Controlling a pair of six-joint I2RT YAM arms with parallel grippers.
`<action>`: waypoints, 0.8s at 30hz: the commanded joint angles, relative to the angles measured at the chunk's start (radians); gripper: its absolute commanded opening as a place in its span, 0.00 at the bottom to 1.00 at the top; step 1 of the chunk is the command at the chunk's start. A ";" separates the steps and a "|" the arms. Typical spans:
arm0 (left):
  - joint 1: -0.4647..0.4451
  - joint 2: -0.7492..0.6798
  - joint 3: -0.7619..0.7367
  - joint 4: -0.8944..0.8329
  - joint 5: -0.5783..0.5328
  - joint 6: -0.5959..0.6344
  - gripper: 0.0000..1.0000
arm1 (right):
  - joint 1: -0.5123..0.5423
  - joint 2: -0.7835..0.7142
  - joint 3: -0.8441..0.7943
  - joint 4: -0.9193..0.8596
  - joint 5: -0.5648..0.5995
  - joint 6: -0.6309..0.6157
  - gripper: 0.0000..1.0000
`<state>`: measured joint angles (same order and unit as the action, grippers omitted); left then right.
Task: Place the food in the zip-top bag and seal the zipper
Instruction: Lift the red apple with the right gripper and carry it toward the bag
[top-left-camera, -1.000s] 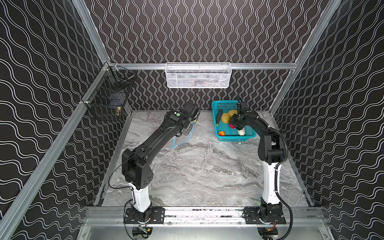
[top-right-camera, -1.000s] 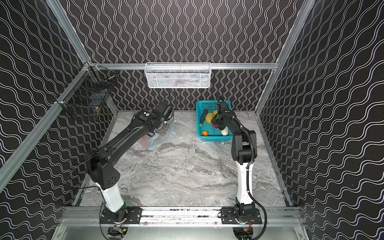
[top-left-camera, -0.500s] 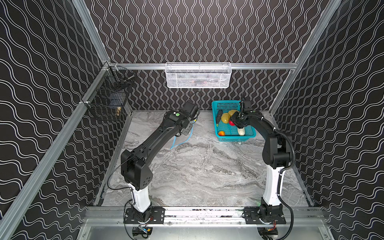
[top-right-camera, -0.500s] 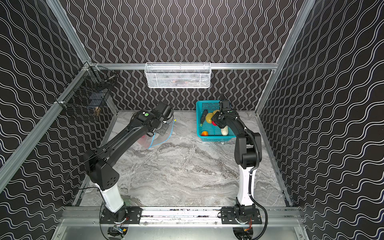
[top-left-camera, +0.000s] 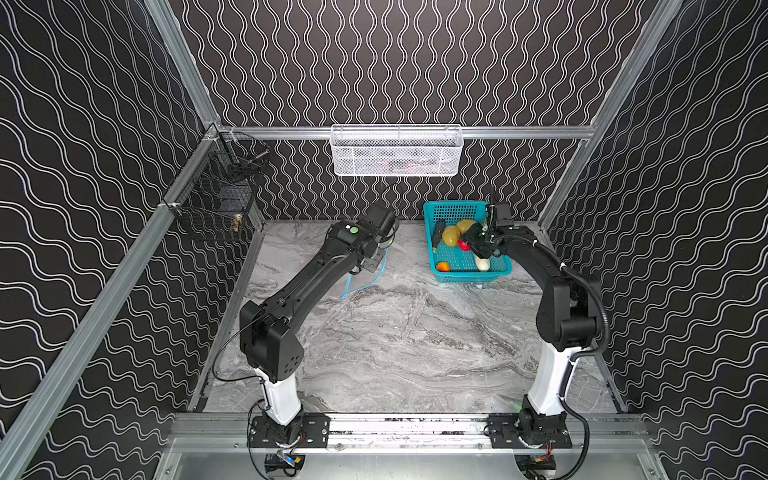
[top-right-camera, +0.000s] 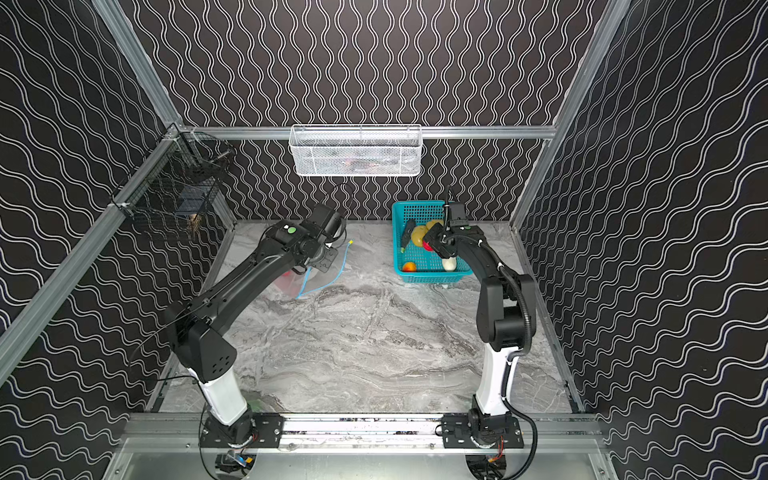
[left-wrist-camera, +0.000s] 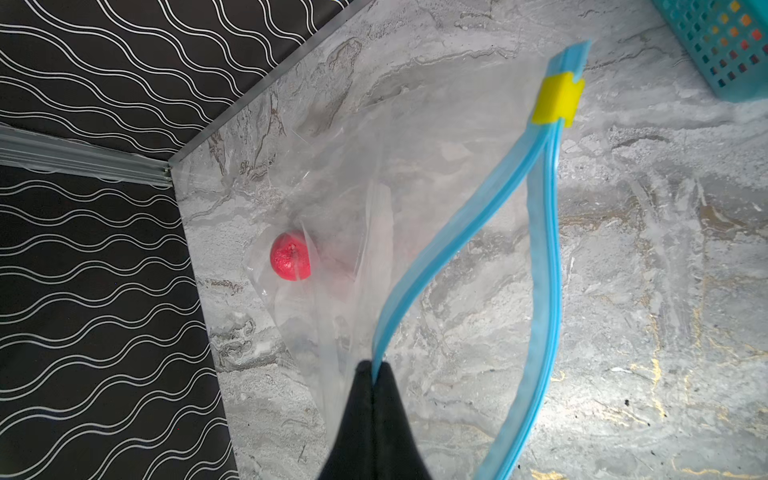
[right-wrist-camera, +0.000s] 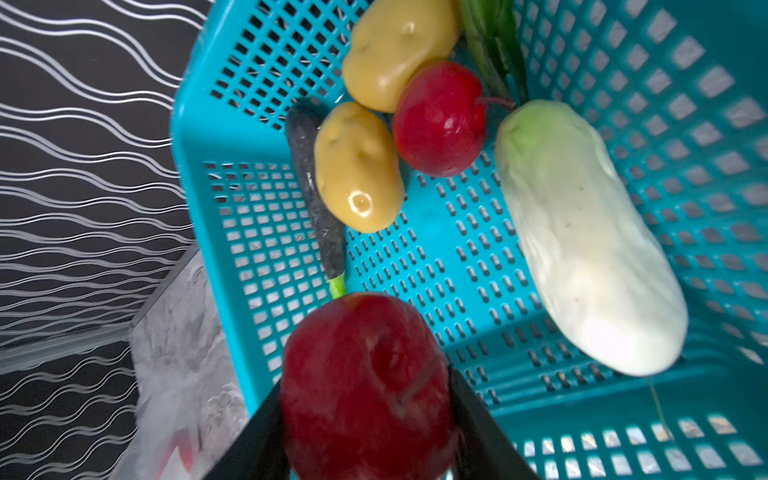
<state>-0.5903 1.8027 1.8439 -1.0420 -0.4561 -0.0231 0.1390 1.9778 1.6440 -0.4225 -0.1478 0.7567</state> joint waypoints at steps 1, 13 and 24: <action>0.001 -0.011 -0.017 0.019 0.036 -0.004 0.00 | 0.001 -0.049 -0.043 0.076 -0.051 0.028 0.44; 0.000 0.011 -0.011 0.010 0.054 -0.011 0.00 | 0.001 -0.195 -0.202 0.198 -0.120 0.046 0.41; 0.000 0.022 0.003 -0.001 0.073 -0.010 0.00 | 0.016 -0.292 -0.329 0.304 -0.181 0.092 0.40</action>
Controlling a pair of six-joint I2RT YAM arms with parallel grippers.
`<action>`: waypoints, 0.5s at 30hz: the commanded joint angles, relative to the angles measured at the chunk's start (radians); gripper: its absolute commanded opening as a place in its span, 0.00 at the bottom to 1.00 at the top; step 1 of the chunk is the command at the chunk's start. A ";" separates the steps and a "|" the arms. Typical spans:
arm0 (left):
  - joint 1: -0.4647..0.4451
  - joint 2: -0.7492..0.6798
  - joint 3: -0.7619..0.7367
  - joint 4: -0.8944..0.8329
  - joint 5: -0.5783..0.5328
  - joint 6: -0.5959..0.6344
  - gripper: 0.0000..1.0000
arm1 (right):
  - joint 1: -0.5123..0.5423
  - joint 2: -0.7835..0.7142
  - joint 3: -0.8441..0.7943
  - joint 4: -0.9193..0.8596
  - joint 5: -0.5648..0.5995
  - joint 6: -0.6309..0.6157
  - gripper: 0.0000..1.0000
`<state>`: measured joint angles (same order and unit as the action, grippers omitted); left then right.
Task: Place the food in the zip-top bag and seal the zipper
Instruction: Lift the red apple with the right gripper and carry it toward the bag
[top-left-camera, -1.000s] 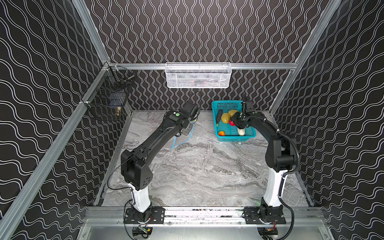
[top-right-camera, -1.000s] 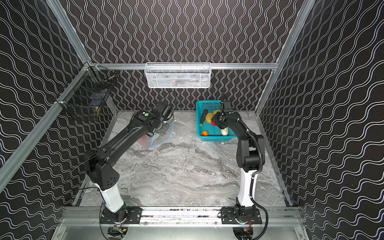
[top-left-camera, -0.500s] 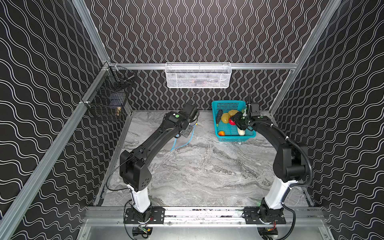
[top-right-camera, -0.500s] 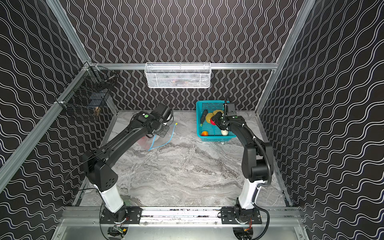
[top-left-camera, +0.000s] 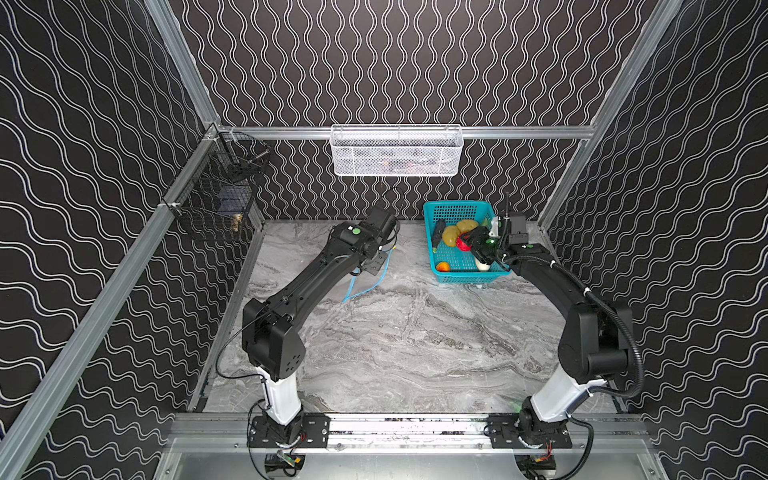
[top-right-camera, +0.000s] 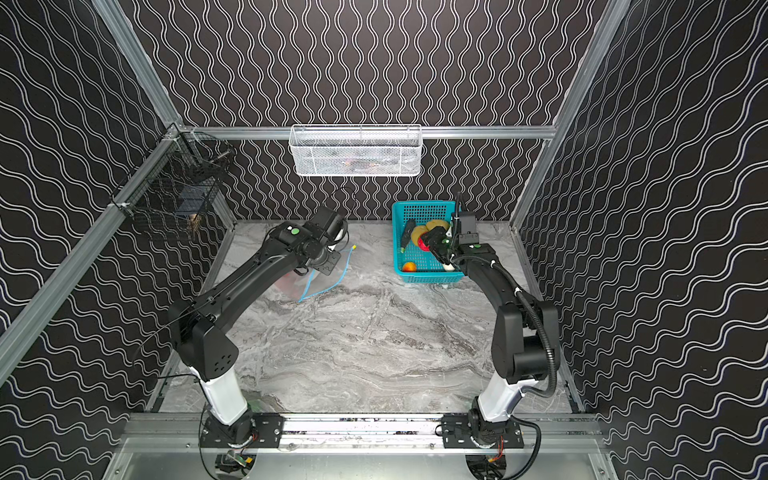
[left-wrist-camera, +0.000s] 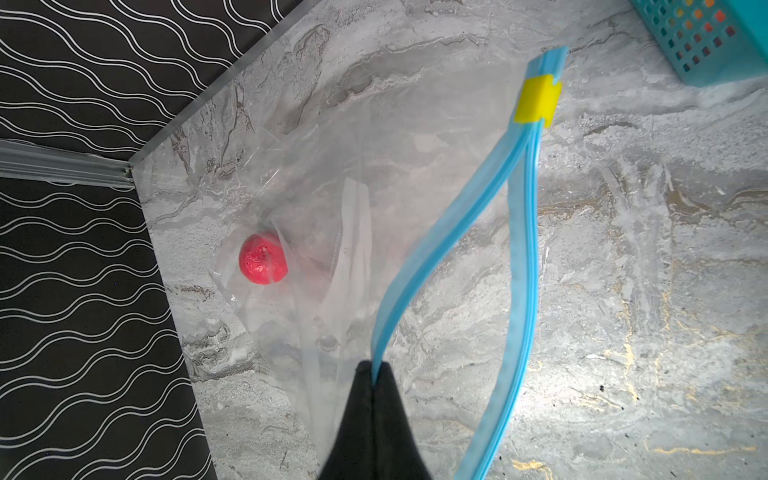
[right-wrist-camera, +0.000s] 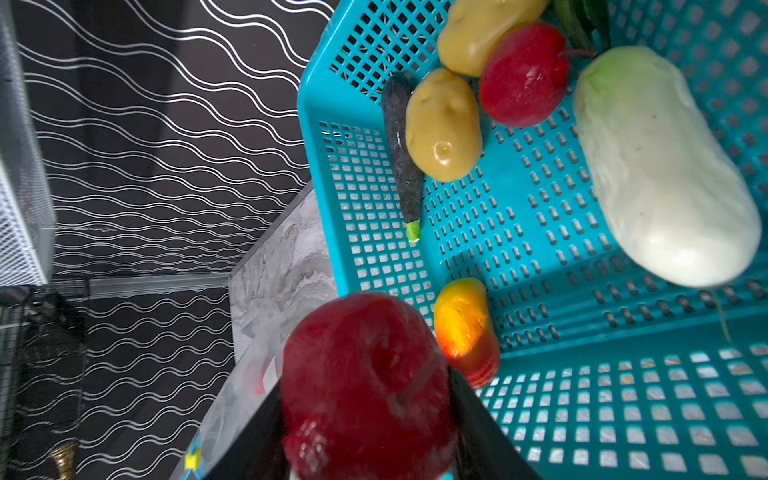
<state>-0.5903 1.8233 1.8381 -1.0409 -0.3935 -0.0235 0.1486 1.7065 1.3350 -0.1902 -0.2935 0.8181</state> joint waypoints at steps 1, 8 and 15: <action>0.000 0.001 0.011 -0.004 0.016 -0.012 0.00 | 0.010 -0.029 -0.038 0.095 -0.048 0.040 0.40; -0.001 0.000 0.015 -0.007 0.030 -0.012 0.00 | 0.054 -0.086 -0.142 0.255 -0.107 0.087 0.40; 0.000 -0.005 0.013 -0.007 0.027 -0.011 0.00 | 0.120 -0.102 -0.183 0.375 -0.147 0.112 0.40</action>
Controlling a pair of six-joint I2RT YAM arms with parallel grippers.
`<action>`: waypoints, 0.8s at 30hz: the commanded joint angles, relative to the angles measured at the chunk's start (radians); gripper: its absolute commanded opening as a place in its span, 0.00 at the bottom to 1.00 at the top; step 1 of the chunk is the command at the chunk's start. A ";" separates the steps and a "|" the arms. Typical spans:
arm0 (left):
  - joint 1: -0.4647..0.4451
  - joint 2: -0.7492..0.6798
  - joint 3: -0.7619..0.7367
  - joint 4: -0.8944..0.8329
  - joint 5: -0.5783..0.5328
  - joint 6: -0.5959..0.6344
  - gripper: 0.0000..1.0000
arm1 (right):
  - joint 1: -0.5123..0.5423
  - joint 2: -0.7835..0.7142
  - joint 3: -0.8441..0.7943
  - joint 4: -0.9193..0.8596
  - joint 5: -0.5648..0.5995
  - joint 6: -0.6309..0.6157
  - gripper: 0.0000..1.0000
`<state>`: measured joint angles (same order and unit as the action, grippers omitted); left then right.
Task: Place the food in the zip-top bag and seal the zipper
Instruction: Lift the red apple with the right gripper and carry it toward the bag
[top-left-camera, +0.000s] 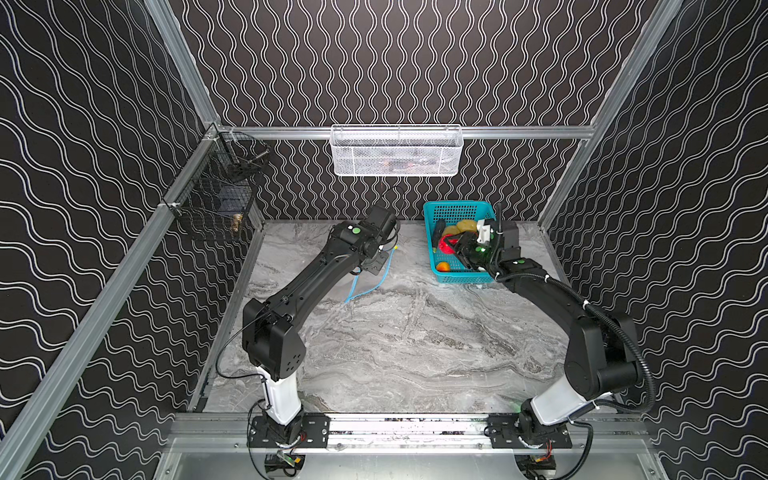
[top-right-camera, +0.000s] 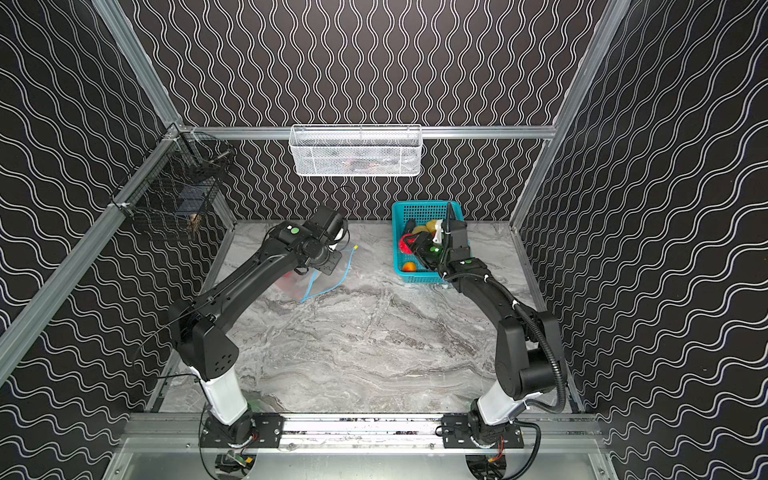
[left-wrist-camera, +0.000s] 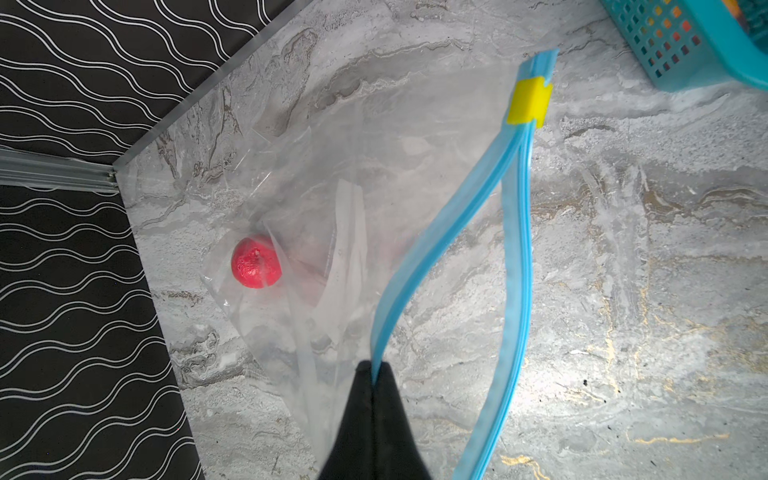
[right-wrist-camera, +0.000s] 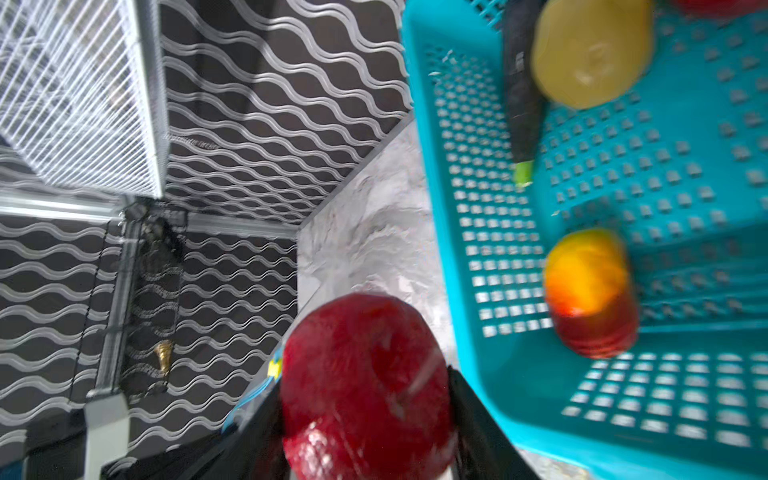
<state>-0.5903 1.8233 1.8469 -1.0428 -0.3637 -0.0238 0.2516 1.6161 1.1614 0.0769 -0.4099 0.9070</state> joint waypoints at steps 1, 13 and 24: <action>0.000 -0.006 0.005 -0.005 -0.003 -0.010 0.00 | 0.027 -0.015 -0.016 0.126 -0.036 0.027 0.40; 0.000 -0.005 0.016 -0.014 0.014 -0.008 0.00 | 0.132 -0.040 -0.019 0.242 -0.063 -0.042 0.42; 0.000 -0.023 0.006 -0.008 0.011 -0.006 0.00 | 0.217 -0.048 -0.044 0.302 -0.073 -0.054 0.42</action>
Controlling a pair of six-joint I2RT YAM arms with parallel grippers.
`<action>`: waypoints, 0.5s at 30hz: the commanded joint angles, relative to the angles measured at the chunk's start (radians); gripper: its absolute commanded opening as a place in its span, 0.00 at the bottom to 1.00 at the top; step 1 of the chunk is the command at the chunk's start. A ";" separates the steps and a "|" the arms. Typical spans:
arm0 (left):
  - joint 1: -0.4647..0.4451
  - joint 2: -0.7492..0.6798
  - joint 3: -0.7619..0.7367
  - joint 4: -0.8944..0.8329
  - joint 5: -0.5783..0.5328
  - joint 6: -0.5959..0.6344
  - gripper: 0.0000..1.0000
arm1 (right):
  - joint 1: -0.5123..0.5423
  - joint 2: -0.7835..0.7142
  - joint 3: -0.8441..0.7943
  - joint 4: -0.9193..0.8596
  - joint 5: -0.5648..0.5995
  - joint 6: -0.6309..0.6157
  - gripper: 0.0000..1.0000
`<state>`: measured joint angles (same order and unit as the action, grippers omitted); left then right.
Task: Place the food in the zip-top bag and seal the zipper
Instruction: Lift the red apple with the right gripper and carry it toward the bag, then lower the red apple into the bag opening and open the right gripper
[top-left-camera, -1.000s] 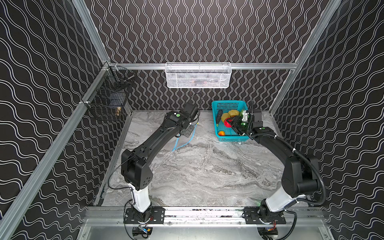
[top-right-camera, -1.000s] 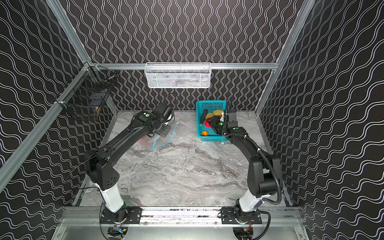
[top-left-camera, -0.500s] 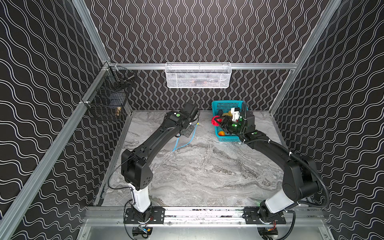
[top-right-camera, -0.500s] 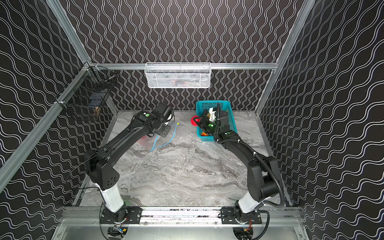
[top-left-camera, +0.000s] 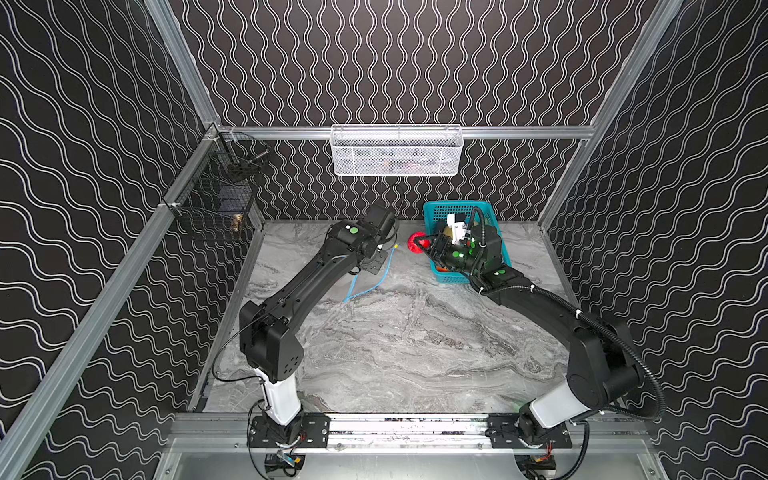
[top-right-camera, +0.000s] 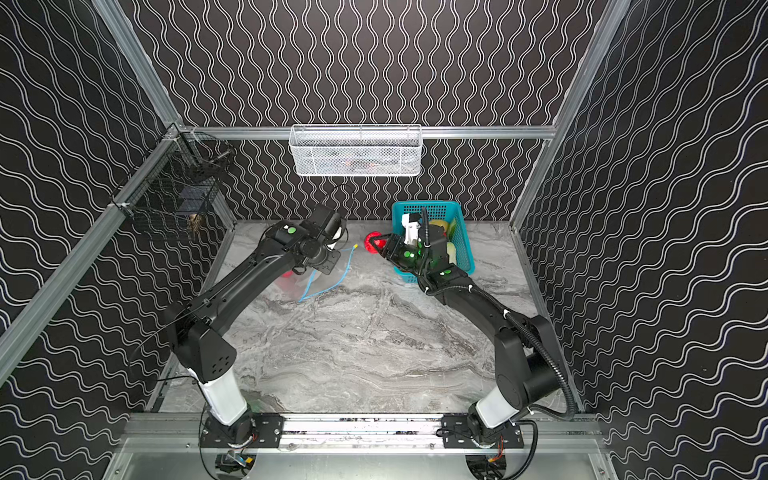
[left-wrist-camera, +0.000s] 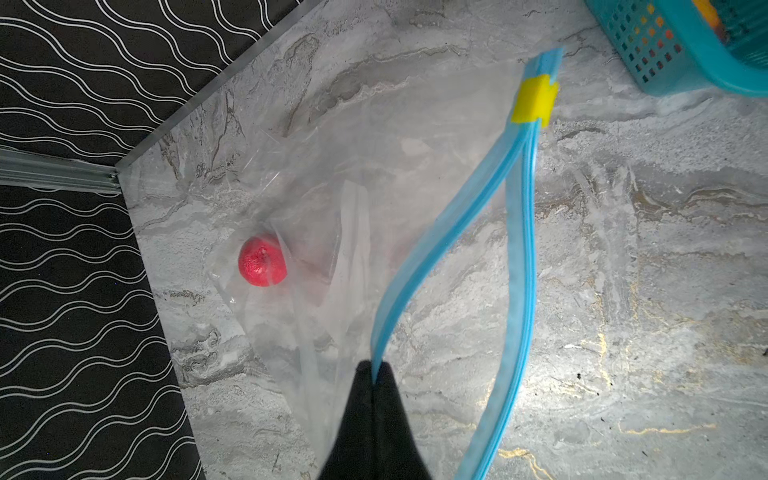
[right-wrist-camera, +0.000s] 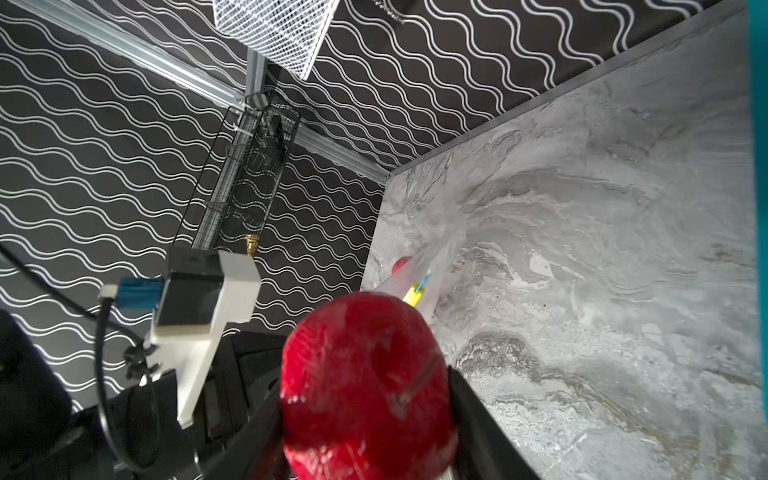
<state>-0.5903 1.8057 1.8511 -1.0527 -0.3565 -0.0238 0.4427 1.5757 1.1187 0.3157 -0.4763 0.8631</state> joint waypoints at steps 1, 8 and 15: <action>0.000 -0.006 0.002 0.002 0.006 -0.007 0.00 | 0.033 -0.005 -0.001 0.064 -0.006 -0.012 0.42; 0.001 -0.009 0.006 0.000 0.012 -0.008 0.00 | 0.089 -0.006 -0.025 0.102 0.031 -0.008 0.42; 0.001 -0.006 0.009 -0.003 0.010 -0.008 0.00 | 0.128 0.019 -0.020 0.117 0.037 -0.007 0.42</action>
<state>-0.5903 1.8046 1.8511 -1.0531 -0.3553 -0.0238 0.5583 1.5871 1.0966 0.3790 -0.4530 0.8524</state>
